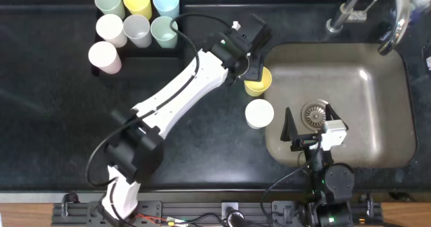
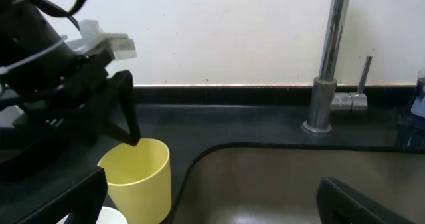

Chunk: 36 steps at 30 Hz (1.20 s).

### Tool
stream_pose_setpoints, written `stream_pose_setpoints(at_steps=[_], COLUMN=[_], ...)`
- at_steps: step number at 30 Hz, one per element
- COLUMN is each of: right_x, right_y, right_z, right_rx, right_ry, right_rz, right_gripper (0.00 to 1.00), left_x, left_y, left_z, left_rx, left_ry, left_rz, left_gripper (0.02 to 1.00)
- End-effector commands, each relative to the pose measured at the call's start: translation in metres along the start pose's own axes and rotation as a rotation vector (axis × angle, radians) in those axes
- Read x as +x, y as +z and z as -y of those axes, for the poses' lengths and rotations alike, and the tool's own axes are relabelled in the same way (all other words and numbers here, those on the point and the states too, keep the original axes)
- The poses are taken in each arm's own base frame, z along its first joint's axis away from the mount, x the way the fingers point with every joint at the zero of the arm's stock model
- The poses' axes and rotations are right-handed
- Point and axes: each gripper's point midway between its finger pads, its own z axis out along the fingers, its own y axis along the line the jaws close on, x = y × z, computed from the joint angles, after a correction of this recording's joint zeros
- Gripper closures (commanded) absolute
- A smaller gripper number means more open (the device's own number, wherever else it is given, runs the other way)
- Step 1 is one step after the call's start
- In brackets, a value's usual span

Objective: Store Cups

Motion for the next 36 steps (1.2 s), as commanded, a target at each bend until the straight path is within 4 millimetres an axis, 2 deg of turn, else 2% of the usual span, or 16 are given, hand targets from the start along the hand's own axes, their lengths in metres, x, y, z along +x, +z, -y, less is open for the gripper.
stream_pose_setpoints(at_steps=[1, 3, 6, 11, 14, 17, 21, 23, 25, 28, 32, 36], right_x=[0.004, 0.004, 0.004, 0.004, 0.004, 0.004, 0.004, 0.004, 0.004, 0.004, 0.004, 0.004], right_y=[0.0, 0.0, 0.0, 0.0, 0.0, 0.0, 0.0, 0.0, 0.0, 0.0, 0.0, 0.0], right_z=[-0.001, -0.001, -0.001, -0.001, -0.001, -0.001, -0.001, -0.001, -0.001, -0.001, -0.001, -0.001], right_rx=[-0.003, -0.003, -0.003, -0.003, -0.003, -0.003, -0.003, -0.003, -0.003, -0.003, -0.003, -0.003], right_ry=[0.003, 0.003, 0.003, 0.003, 0.003, 0.003, 0.003, 0.003, 0.003, 0.003, 0.003, 0.003], right_rz=[-0.003, -0.003, -0.003, -0.003, -0.003, -0.003, -0.003, -0.003, -0.003, -0.003, -0.003, -0.003], right_gripper=[0.003, 0.003, 0.003, 0.003, 0.003, 0.005, 0.003, 0.003, 0.005, 0.005, 0.003, 0.003], left_x=[0.001, 0.004, 0.006, 0.005, 0.0, -0.014, -0.045, -0.062, -0.072, -0.075, -0.051, -0.017], left_y=[0.02, 0.028, 0.034, 0.037, 0.034, 0.018, -0.03, -0.063, -0.094, -0.138, -0.178, -0.192], left_z=[-0.001, -0.003, -0.005, -0.008, -0.008, -0.005, -0.018, -0.037, -0.067, -0.124, -0.197, -0.245], left_rx=[-0.006, -0.016, -0.024, -0.042, -0.036, -0.029, -0.058, -0.081, -0.129, -0.226, -0.345, -0.443], left_ry=[-0.033, -0.036, -0.035, -0.036, -0.046, -0.047, -0.1, -0.177, -0.301, -0.536, -0.972, -1.322], left_rz=[-0.026, -0.04, -0.05, -0.043, -0.025, 0.04, 0.189, 0.27, 0.334, 0.413, 0.468, 0.444], left_gripper=[0.349, 0.397, 0.52, 0.877, 0.965, 0.985, 0.985, 0.985, 0.985, 0.982, 0.982, 0.982])
